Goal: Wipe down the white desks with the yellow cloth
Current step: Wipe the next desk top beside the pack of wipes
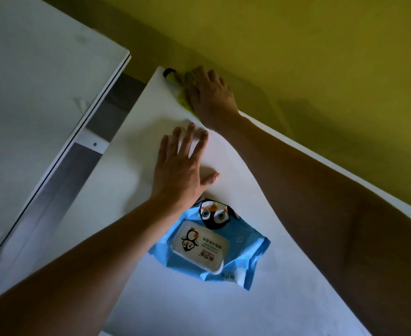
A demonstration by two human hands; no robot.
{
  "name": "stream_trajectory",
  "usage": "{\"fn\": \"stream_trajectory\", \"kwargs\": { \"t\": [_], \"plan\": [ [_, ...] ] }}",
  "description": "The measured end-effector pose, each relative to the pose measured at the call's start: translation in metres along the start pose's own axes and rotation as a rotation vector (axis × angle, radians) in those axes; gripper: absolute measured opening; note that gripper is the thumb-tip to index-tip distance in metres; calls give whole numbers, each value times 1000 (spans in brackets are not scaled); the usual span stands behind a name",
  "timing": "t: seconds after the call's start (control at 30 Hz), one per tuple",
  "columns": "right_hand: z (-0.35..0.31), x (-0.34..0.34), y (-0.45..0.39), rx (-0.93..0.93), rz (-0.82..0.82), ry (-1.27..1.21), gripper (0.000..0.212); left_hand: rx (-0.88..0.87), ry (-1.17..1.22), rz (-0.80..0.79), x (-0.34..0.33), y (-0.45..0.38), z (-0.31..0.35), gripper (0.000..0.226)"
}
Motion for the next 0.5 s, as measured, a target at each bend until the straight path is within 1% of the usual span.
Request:
{"fn": "stream_trajectory", "kwargs": {
  "t": [0.1, 0.27, 0.33, 0.4, 0.5],
  "plan": [
    [30, 20, 24, -27, 56, -5, 45, -4, 9, 14, 2, -1, 0, 100],
    [140, 88, 110, -134, 100, 70, 52, 3, 15, 23, 5, -4, 1, 100],
    [170, 112, 136, -186, 126, 83, 51, 13, 16, 15, 5, -4, 3, 99],
    [174, 118, 144, -216, 138, 109, 52, 21, 15, 24, 6, -4, 4, 99],
    [152, 100, 126, -234, 139, 158, 59, 15, 4, 7, 6, -3, 7, 98]
  ]
}}
Point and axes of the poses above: each hand's wrist, its own y-axis away from the middle knuckle, its own x-axis out of the back of the hand, z = x × y, the point moved 9 cm from there along -y, towards the middle knuckle, and after that the axes turned 14 degrees about z, right-handed, at the moved point
